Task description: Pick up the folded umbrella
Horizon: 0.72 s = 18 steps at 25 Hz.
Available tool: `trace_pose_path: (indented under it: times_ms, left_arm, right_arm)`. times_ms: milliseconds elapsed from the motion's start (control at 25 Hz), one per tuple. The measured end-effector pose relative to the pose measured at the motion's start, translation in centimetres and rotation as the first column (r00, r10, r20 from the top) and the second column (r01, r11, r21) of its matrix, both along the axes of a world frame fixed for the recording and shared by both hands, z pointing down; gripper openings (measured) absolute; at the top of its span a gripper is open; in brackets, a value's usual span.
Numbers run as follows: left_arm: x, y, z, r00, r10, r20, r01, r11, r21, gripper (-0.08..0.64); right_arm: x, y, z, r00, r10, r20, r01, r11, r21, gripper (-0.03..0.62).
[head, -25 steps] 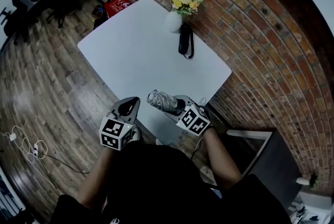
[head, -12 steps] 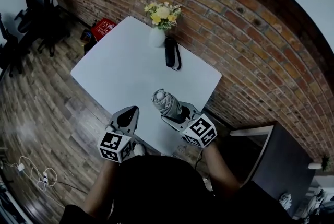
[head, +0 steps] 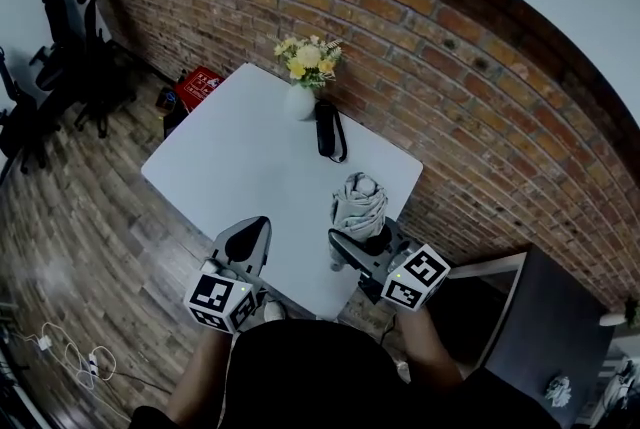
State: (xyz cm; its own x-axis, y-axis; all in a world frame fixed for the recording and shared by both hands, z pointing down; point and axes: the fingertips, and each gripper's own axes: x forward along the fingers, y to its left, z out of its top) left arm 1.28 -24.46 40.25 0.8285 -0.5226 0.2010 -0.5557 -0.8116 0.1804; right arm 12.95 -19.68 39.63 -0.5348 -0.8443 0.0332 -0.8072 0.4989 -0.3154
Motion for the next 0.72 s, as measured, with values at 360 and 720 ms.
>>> trace_pose_path:
  times_ms: [360, 720]
  left_arm:
    - [-0.5, 0.1, 0.4, 1.000, -0.011, 0.006, 0.011, 1.000, -0.004, 0.014]
    - [-1.1, 0.8, 0.9, 0.999, -0.041, 0.019, 0.041, 0.999, -0.014, 0.014]
  right_arm:
    - [0.7, 0.3, -0.6, 0.999, 0.039, 0.030, -0.039, 0.999, 0.012, 0.235]
    - [0.4, 0.7, -0.4, 0.997, 0.024, 0.078, -0.025, 1.000, 0.011, 0.235]
